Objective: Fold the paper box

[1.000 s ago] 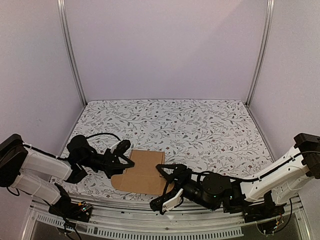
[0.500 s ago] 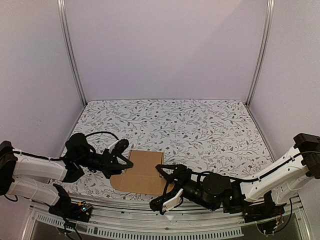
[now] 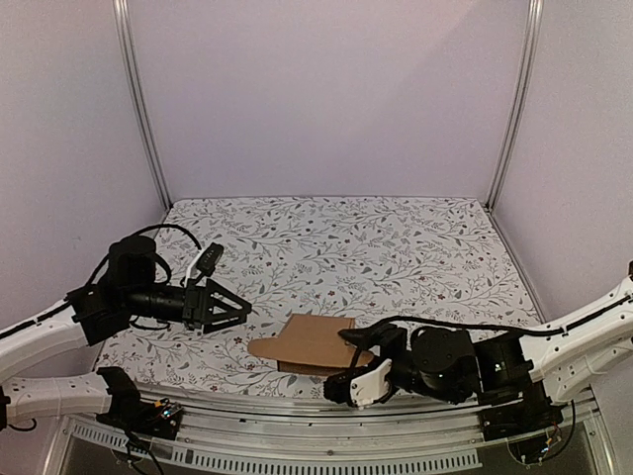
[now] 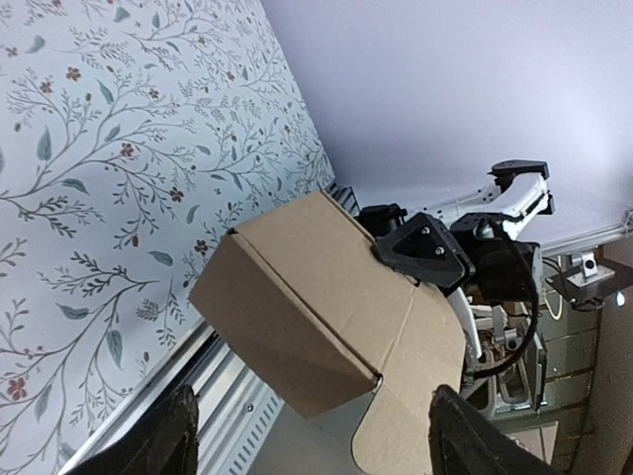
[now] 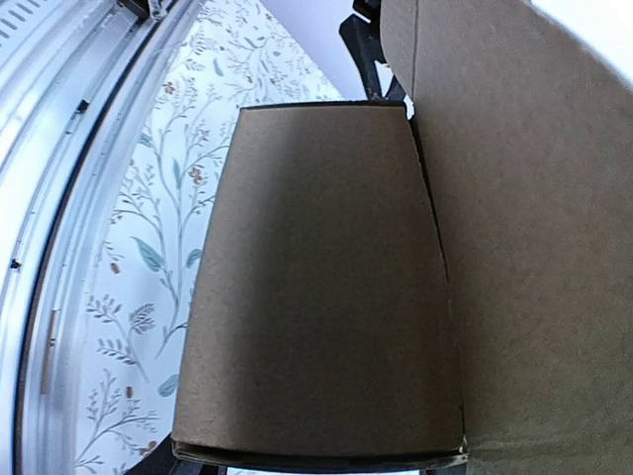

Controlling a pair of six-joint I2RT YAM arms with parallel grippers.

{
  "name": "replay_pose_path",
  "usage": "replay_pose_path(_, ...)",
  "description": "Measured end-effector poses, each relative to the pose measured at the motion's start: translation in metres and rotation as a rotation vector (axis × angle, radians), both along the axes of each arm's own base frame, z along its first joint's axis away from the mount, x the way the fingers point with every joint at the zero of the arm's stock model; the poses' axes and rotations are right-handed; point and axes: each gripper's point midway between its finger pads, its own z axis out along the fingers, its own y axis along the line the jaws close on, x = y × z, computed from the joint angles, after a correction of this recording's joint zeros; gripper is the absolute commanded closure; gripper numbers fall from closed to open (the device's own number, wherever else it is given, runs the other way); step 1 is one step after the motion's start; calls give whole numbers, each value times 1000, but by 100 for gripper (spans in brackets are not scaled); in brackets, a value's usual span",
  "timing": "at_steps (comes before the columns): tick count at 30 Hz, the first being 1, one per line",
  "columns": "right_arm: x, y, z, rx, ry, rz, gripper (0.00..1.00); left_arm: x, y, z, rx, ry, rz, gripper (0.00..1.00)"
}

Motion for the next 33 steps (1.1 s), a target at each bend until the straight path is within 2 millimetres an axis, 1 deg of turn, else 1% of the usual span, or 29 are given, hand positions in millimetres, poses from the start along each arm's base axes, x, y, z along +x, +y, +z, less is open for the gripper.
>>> replay_pose_path(3, 2, -7, -7, -10, 120, -7, 44, 3, 7, -9, 69, -23, 37, 26)
replay_pose_path(9, 17, -15, -19, 15, 410, -24, 45, 5, 15, -32, 224, -49, 61, 30)
replay_pose_path(10, 18, -15, -21, 22, 454, -19, 45, 3, 14, -33, 252, -64, 56, 30)
replay_pose_path(13, 19, -17, -28, 41, 599, -7, 46, 1, 9, -29, 311, -129, 46, 31)
replay_pose_path(16, 17, -16, -34, 55, 712, 12, 47, 3, 5, -23, 356, -194, 51, 32)
replay_pose_path(18, 16, -13, -41, 56, 777, 20, 48, 6, 3, -23, 389, -228, 54, 33)
replay_pose_path(20, 16, -9, -50, 55, 833, 22, 50, 8, 1, -26, 428, -252, 44, 34)
replay_pose_path(25, 15, -1, -71, 43, 925, 19, 50, 12, -12, -36, 551, -309, -1, 35)
replay_pose_path(29, 16, 3, -78, 46, 965, 22, 50, 9, -27, -34, 636, -396, -50, 36)
replay_pose_path(33, 20, 5, -81, 57, 985, 20, 51, 6, -33, -36, 699, -466, -87, 40)
